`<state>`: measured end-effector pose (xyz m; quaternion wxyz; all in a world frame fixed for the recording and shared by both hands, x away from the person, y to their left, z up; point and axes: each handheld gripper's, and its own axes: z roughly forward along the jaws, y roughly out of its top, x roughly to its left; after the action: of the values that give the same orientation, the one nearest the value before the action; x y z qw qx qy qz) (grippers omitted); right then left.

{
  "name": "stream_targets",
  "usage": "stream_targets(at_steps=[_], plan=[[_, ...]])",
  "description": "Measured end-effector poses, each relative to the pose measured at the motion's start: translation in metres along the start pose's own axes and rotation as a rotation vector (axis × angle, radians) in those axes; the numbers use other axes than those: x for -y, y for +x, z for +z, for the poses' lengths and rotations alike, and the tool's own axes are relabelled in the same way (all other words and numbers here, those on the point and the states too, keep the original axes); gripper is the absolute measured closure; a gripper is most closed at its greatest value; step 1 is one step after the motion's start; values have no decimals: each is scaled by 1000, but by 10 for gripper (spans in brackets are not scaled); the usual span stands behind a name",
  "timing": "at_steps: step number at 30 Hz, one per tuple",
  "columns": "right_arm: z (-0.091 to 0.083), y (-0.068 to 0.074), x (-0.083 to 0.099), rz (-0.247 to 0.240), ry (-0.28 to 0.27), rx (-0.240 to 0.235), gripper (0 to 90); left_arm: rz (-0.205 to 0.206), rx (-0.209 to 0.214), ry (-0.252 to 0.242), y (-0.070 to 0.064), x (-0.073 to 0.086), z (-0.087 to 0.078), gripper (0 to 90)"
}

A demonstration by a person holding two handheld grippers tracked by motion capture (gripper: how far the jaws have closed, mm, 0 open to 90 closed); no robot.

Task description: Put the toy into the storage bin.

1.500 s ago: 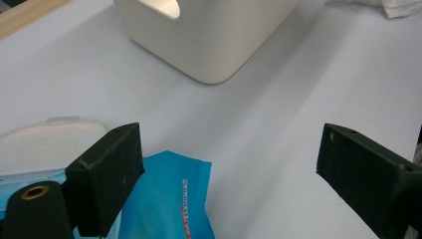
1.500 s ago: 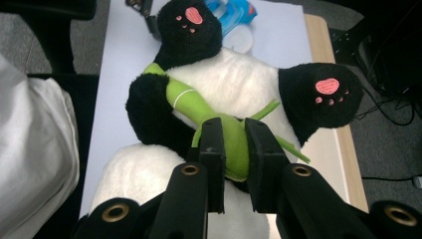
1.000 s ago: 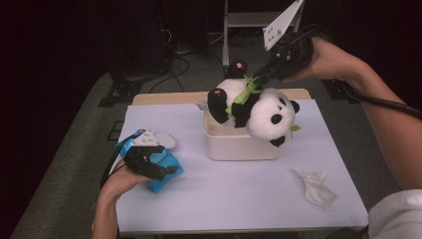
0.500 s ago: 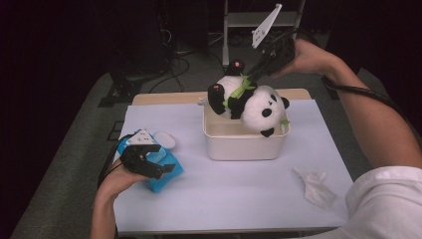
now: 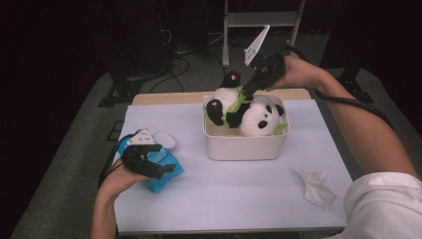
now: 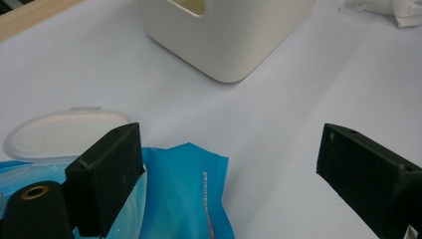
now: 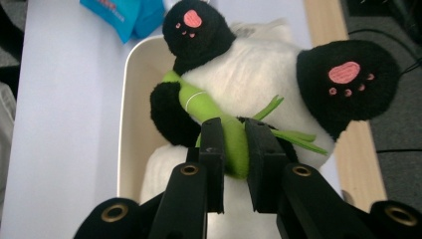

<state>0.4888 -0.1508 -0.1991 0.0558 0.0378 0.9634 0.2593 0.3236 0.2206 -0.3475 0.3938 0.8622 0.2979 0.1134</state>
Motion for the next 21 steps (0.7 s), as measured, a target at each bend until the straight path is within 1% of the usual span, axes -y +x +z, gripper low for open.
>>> stream_targets(at_steps=[1, 2, 5, 12, 15, 16, 17, 19, 20, 21], plan=[[3, 1, 1, -2, 4, -6, 786, 1, 1, 1, 0, 0, 0, 99], [9, 2, 5, 6, 6, -18, 785, 0, 1, -1, 0, 0, 0, 99], [17, 5, 11, 14, 12, -33, 784, 4, 4, 2, 0, -1, 2, 99], [29, 7, 20, 27, 4, -56, 783, 7, 5, 5, -1, -1, 2, 99], [42, 10, 26, 38, 20, -79, 780, 5, 11, 9, -2, -2, 4, 99], [42, 10, 26, 38, 20, -79, 780, 5, 11, 9, -2, -2, 4, 99], [50, 10, 29, 44, 29, -84, 780, 16, 11, 17, -2, -2, 4, 99], [53, 10, 30, 45, 33, -86, 780, 12, 11, 12, -2, -2, 4, 99], [61, 11, 34, 54, 37, -96, 777, 9, 12, 9, -3, -2, 4, 99], [63, 11, 35, 60, 33, -102, 776, 8, 12, 8, -3, -2, 4, 99]])
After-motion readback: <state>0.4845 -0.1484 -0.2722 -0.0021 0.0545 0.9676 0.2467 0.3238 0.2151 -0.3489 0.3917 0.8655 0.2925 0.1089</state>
